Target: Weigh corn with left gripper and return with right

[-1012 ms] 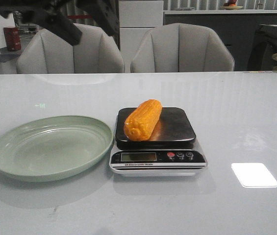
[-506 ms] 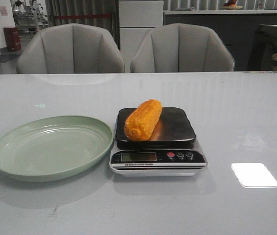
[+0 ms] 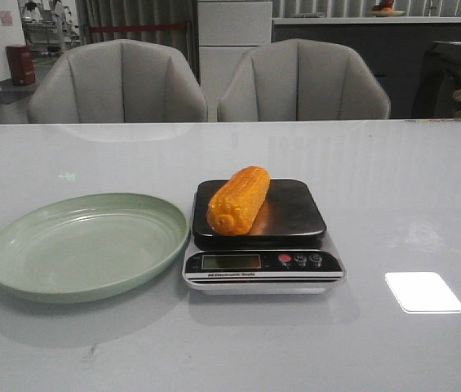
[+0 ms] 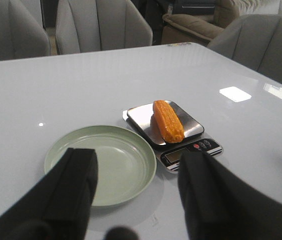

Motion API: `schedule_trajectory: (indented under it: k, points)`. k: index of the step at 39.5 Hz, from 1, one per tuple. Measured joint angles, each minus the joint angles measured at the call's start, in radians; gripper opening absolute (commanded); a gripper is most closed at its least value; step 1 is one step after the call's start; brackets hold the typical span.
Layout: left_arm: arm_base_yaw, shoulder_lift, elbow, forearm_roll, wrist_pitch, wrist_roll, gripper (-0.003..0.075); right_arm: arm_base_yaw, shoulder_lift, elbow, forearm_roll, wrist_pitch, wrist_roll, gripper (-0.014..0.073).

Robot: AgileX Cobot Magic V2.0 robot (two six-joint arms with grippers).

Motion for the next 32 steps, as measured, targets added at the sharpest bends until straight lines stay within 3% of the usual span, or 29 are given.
schedule_trajectory:
  k: [6, 15, 23, 32]
  points:
    - [0.0, -0.076, 0.02, 0.025, 0.045, 0.002, 0.0105, 0.0, 0.0, 0.0, 0.0, 0.0, 0.0, 0.0173]
    - [0.0, -0.076, 0.032, 0.038, 0.074, 0.002, 0.0114, 0.0, 0.0, 0.0, 0.0, -0.006, 0.0, 0.0173]
    - [0.0, -0.076, 0.032, 0.046, 0.074, 0.002, 0.0113, 0.0, 0.0, -0.003, 0.0, -0.129, 0.002, 0.0173]
    - [0.0, -0.076, 0.032, 0.049, 0.074, 0.002, 0.0113, 0.0, 0.136, -0.236, 0.0, 0.06, 0.004, 0.0173]
